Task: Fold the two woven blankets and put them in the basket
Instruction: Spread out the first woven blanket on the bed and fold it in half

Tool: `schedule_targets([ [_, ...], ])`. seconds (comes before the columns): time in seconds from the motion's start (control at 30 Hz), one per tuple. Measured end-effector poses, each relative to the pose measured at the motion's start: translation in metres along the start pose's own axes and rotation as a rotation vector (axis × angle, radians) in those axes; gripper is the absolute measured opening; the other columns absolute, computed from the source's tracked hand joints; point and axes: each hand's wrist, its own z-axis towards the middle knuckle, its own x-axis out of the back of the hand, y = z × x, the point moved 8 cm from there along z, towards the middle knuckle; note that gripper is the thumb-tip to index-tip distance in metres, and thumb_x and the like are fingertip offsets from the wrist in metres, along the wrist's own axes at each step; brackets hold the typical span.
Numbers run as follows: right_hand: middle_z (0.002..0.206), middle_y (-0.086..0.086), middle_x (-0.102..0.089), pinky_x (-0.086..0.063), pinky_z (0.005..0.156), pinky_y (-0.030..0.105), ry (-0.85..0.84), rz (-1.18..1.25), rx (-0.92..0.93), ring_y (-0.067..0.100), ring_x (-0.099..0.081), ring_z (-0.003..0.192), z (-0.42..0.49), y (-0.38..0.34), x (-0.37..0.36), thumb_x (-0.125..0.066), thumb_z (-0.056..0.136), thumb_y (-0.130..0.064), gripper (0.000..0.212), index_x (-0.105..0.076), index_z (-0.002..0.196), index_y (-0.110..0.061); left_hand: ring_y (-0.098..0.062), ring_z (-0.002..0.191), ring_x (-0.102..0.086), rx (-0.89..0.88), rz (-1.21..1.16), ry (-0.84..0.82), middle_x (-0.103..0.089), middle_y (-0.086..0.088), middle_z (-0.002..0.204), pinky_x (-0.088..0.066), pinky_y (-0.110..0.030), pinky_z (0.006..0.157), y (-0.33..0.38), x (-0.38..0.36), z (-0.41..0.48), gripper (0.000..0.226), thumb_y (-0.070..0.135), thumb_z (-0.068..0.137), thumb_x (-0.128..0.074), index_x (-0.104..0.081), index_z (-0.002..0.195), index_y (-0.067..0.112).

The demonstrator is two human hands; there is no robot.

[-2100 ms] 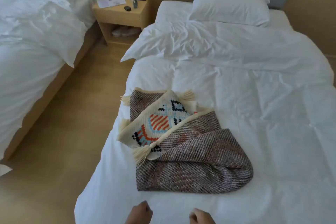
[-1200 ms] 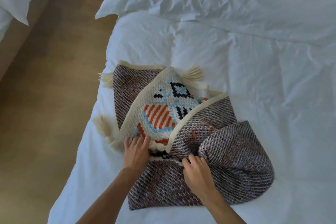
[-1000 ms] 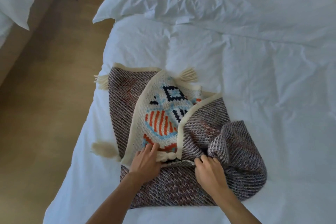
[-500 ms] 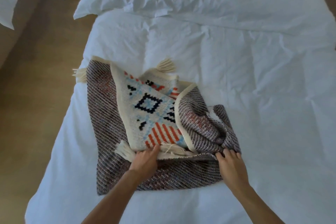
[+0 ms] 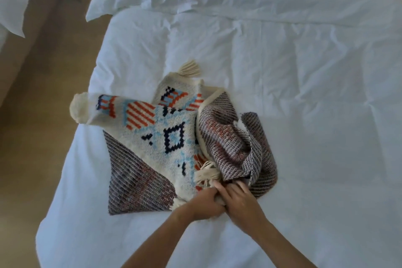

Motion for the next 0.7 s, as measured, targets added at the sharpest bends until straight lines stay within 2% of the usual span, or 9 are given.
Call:
schedule_targets([
  [0.07, 0.067, -0.003, -0.057, -0.043, 0.076, 0.029, 0.036, -0.003, -0.009, 0.019, -0.058, 0.064, 0.010, -0.003, 0.002, -0.044, 0.079, -0.016, 0.045, -0.057, 0.121, -0.020, -0.018, 0.080, -0.059, 0.028, -0.058, 0.071, -0.066, -0.005, 0.092, -0.052, -0.032, 0.074, -0.017, 0.022, -0.002, 0.035, 0.019, 0.071, -0.054, -0.065, 0.104, 0.012],
  [0.13, 0.064, -0.002, -0.054, -0.044, 0.066, 0.029, 0.020, -0.080, 0.013, 0.019, -0.056, 0.060, 0.012, 0.000, 0.004, -0.041, 0.079, -0.015, 0.035, -0.068, 0.100, -0.023, -0.014, 0.087, -0.058, 0.024, -0.032, 0.231, -0.063, 0.001, 0.097, -0.053, -0.028, 0.081, -0.034, 0.053, -0.006, 0.025, 0.009, 0.080, -0.053, -0.065, 0.101, 0.014],
  [0.23, 0.067, 0.001, -0.056, -0.038, 0.075, 0.032, 0.024, -0.190, 0.081, 0.023, -0.057, 0.065, -0.012, 0.018, -0.001, -0.038, 0.073, -0.010, 0.031, -0.067, 0.070, -0.019, -0.015, 0.118, -0.041, 0.046, 0.279, 0.522, -0.047, 0.001, 0.125, -0.039, -0.029, 0.104, -0.060, 0.099, -0.015, 0.047, -0.003, 0.081, -0.049, -0.051, 0.124, 0.017],
  [0.33, 0.070, 0.006, -0.060, -0.038, 0.081, 0.036, -0.009, -0.251, 0.006, 0.027, -0.052, 0.075, -0.042, 0.062, 0.001, -0.042, 0.066, -0.012, 0.027, -0.068, 0.064, -0.016, -0.022, 0.124, -0.036, 0.070, 0.470, 0.688, -0.039, -0.008, 0.137, -0.035, -0.035, 0.107, -0.073, 0.122, -0.025, 0.065, -0.005, 0.076, -0.051, -0.040, 0.136, 0.016],
  [0.43, 0.070, 0.013, -0.063, -0.038, 0.088, 0.045, -0.067, -0.384, -0.194, 0.033, -0.058, 0.077, -0.065, 0.110, 0.012, -0.069, 0.054, -0.007, 0.008, -0.070, 0.061, -0.009, -0.034, 0.128, -0.034, -0.005, 0.647, 0.719, -0.036, -0.016, 0.139, -0.032, -0.047, 0.108, -0.073, 0.118, -0.022, 0.078, -0.006, 0.067, -0.056, -0.036, 0.139, 0.016],
  [0.5, 0.070, 0.017, -0.064, -0.040, 0.089, 0.052, -0.168, -0.394, -0.333, 0.035, -0.063, 0.073, -0.076, 0.127, 0.007, -0.082, 0.034, -0.003, 0.029, -0.070, 0.059, -0.005, -0.037, 0.134, -0.026, -0.011, 0.746, 0.633, -0.028, -0.016, 0.146, -0.028, -0.053, 0.110, -0.074, 0.107, -0.013, 0.087, -0.004, 0.065, -0.059, -0.030, 0.142, 0.022],
  [0.6, 0.074, 0.018, -0.061, -0.045, 0.090, 0.055, -0.178, -0.325, -0.450, 0.038, -0.060, 0.076, -0.076, 0.106, 0.007, -0.083, 0.029, -0.008, 0.040, -0.067, 0.066, -0.004, -0.035, 0.142, -0.006, 0.077, 0.851, 0.370, -0.006, -0.011, 0.154, -0.018, -0.056, 0.113, -0.094, 0.079, -0.001, 0.091, 0.005, 0.073, -0.063, -0.015, 0.147, 0.028],
  [0.67, 0.078, 0.016, -0.058, -0.046, 0.087, 0.055, -0.147, -0.248, -0.464, 0.037, -0.057, 0.080, -0.068, 0.076, 0.007, -0.082, 0.033, -0.016, 0.046, -0.063, 0.074, -0.006, -0.036, 0.142, -0.011, 0.091, 0.898, 0.350, -0.008, -0.012, 0.155, -0.027, -0.055, 0.110, -0.105, 0.074, -0.002, 0.094, 0.002, 0.073, -0.066, -0.016, 0.148, 0.028],
  [0.7, 0.081, 0.015, -0.057, -0.047, 0.085, 0.054, -0.128, -0.221, -0.466, 0.035, -0.056, 0.081, -0.063, 0.061, 0.005, -0.081, 0.035, -0.018, 0.048, -0.060, 0.077, -0.007, -0.037, 0.139, -0.021, 0.076, 0.910, 0.366, -0.018, -0.013, 0.153, -0.036, -0.055, 0.105, -0.108, 0.075, -0.003, 0.093, 0.000, 0.069, -0.070, -0.026, 0.146, 0.026],
])
